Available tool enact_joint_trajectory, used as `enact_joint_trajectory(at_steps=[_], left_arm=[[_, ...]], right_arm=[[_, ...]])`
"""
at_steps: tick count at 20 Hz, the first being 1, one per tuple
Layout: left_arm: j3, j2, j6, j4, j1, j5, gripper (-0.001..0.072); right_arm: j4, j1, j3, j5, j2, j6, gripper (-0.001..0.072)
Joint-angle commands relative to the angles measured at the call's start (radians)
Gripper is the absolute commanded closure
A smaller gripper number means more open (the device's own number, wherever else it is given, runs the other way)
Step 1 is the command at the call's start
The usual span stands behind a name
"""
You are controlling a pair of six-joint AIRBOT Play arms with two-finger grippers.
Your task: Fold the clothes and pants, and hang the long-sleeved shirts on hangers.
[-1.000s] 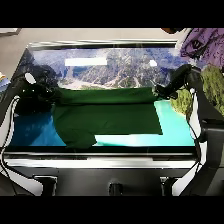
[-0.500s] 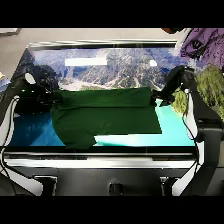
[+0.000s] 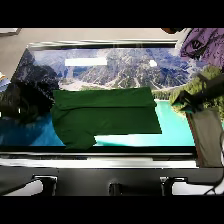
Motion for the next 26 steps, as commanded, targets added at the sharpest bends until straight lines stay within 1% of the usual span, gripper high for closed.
enact_joint_trajectory(at_steps=[1, 4, 6, 8, 11, 13, 15, 17, 18, 19, 20, 21, 23, 26], left_arm=[[-0.385, 0.233, 0.042, -0.145, 0.050, 0.059, 0.0076], [-0.513, 0.286, 0.114, -0.228, 0.050, 0.075, 0.0076], [-0.553, 0.282, 0.169, -0.293, 0.050, 0.084, 0.0076], [-0.570, 0.282, 0.206, -0.336, 0.049, 0.106, 0.0077], [-0.573, 0.278, 0.216, -0.346, 0.024, 0.136, 0.0078], [-0.573, 0.248, 0.217, -0.346, -0.023, 0.159, 0.0078], [-0.573, 0.201, 0.235, -0.382, -0.068, 0.190, 0.0079], [-0.572, 0.159, 0.257, -0.433, -0.094, 0.214, 0.0120], [-0.572, 0.142, 0.257, -0.451, -0.101, 0.220, 0.0153], [-0.572, 0.130, 0.264, -0.457, -0.103, 0.222, 0.0359], [-0.572, 0.123, 0.269, -0.458, -0.103, 0.222, 0.0513], [-0.572, 0.122, 0.276, -0.457, -0.103, 0.221, 0.0554], [-0.571, 0.122, 0.286, -0.457, -0.101, 0.203, 0.0686], [-0.571, 0.123, 0.287, -0.457, -0.101, 0.185, 0.0687]], right_arm=[[0.051, -0.062, -0.288, 0.110, 0.158, -0.056, 0.0196], [0.056, -0.062, -0.389, 0.148, 0.198, -0.073, 0.0196], [0.058, -0.062, -0.416, 0.155, 0.198, -0.074, 0.0196], [0.058, -0.062, -0.420, 0.162, 0.198, -0.074, 0.0196], [0.058, -0.062, -0.420, 0.163, 0.198, -0.074, 0.0196], [0.058, -0.062, -0.420, 0.164, 0.198, -0.074, 0.0196], [0.058, -0.062, -0.420, 0.166, 0.198, -0.073, 0.0196], [0.057, -0.062, -0.420, 0.167, 0.198, -0.073, 0.0197], [0.053, -0.062, -0.420, 0.170, 0.198, -0.073, 0.0197], [0.052, -0.062, -0.423, 0.174, 0.198, -0.074, 0.0196], [0.049, -0.062, -0.430, 0.177, 0.197, -0.079, 0.0194], [0.047, -0.062, -0.444, 0.182, 0.197, -0.086, 0.0194], [0.056, -0.062, -0.492, 0.195, 0.196, -0.114, 0.0193], [0.097, -0.062, -0.566, 0.231, 0.183, -0.157, 0.0192]])
